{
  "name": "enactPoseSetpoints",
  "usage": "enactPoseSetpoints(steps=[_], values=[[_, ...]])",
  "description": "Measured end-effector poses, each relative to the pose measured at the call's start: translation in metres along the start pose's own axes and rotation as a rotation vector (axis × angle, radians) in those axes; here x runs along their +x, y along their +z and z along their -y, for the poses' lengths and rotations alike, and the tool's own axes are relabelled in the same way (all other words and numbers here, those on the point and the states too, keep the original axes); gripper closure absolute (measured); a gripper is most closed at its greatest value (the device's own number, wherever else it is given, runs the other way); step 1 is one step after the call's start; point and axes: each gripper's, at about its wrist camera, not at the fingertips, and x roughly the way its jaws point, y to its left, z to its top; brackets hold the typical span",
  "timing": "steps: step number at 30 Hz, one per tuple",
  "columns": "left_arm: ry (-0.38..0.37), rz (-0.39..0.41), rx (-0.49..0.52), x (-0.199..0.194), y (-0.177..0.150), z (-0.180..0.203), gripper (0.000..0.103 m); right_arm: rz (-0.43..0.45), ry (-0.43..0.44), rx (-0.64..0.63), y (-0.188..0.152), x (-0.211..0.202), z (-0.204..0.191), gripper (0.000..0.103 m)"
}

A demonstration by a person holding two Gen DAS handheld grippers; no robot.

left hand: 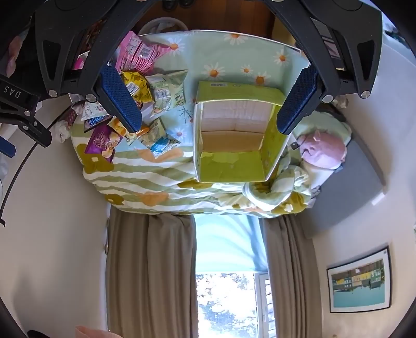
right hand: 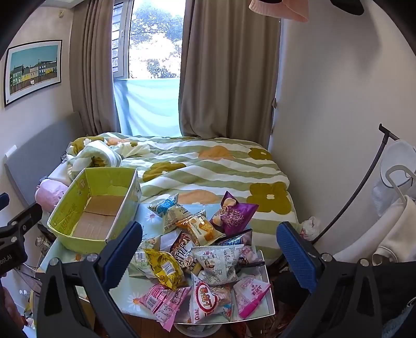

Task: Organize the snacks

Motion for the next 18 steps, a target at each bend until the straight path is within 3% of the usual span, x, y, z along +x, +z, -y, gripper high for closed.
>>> enactPoseSetpoints(steps=[18], values=[[0.002, -0.003, -0.001, 0.0023, -0.0004, -0.0018, 0.001, 0.003, -0.003, -0.014, 0.0047, 0.0004, -0.0055, 0.000]])
